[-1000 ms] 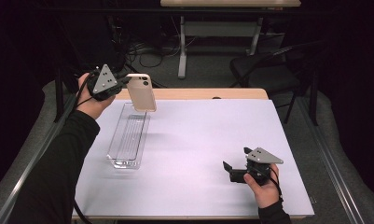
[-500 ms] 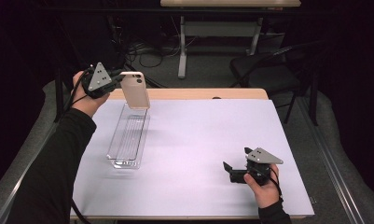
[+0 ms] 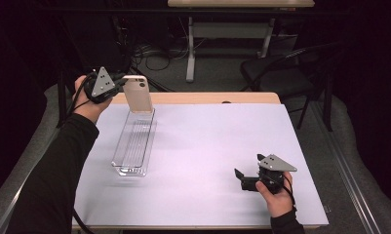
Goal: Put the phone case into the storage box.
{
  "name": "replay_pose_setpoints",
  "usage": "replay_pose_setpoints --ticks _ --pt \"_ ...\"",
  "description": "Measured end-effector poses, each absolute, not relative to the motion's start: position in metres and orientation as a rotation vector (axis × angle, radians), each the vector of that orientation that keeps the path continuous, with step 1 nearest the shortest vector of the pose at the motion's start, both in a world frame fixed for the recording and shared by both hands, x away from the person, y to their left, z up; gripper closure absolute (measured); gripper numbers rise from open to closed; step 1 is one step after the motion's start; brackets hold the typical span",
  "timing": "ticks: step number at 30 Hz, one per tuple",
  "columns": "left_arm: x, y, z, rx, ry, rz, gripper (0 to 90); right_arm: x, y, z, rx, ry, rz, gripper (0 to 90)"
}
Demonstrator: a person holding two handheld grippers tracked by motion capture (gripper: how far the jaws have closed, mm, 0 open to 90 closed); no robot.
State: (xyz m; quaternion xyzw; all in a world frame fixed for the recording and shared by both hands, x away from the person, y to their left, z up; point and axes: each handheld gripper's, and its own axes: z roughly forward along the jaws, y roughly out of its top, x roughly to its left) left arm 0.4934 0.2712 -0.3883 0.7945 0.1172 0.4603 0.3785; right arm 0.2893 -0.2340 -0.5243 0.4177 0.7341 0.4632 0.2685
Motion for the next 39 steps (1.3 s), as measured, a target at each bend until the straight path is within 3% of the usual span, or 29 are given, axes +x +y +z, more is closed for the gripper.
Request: replay_pose_setpoints --ticks 39 --pt "0.512 0.268 -0.451 2.092 0.313 1.166 78.7 0.287 -0.237 -0.529 1.13 1.992 1.219 3.1"
